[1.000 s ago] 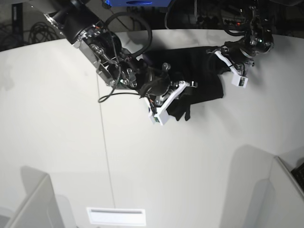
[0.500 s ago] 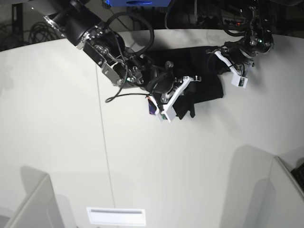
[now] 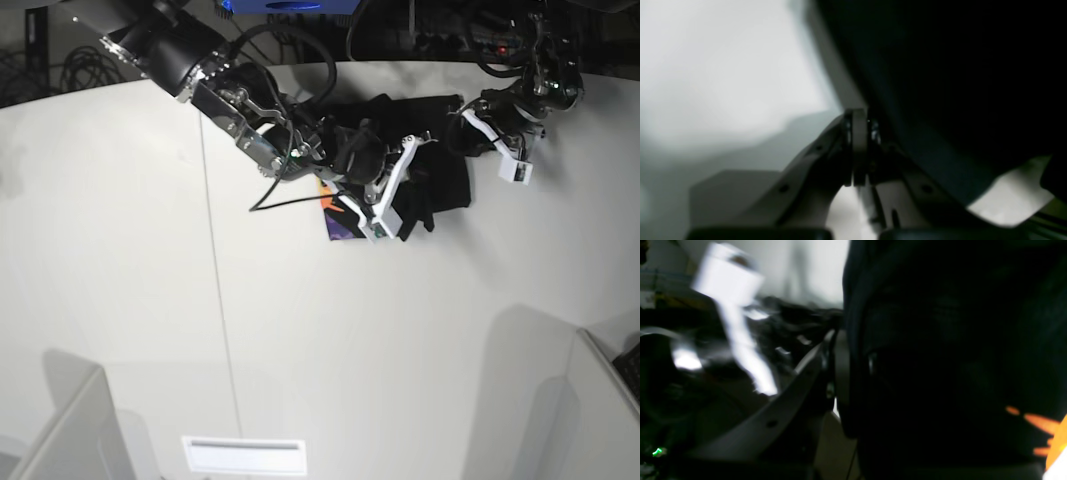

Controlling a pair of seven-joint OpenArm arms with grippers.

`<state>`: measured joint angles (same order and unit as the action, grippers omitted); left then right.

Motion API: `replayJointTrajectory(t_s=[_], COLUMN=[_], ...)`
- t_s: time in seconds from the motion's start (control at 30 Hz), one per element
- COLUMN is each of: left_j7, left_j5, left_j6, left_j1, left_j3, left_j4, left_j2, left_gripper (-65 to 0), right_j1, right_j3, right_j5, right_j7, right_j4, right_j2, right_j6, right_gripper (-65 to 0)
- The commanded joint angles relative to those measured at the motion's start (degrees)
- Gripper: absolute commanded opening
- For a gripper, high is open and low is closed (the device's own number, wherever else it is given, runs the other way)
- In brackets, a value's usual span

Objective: Fold the T-shirt properly
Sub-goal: 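Fold the strip end held by the right gripper over toward the left gripper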

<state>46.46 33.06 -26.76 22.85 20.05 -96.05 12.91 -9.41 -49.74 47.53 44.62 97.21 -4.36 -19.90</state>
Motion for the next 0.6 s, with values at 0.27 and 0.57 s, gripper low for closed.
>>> replayJointTrajectory(t_s=[0.27,0.57], left_j7=[-0.43,-0.43], left_j5=[0.92,0.92], left_j6=[-0.44,-8.53], left_j1=[1.54,6.38], left_j3=[4.96,13.05], left_j4=[-0.96,-1.05], left_j2=[0.76,0.76], left_gripper=[-65.0,-65.0], right_j1=[-0.83,-0.83], right_j3=[-0.07,0.02], right_j5=[-2.91,-2.91], right_j7=[-0.97,-0.97], right_j4=[-1.69,-3.36], right_j2=[2.47,2.82], right_j6=[0.87,0.87], right_gripper=[-65.0,-65.0])
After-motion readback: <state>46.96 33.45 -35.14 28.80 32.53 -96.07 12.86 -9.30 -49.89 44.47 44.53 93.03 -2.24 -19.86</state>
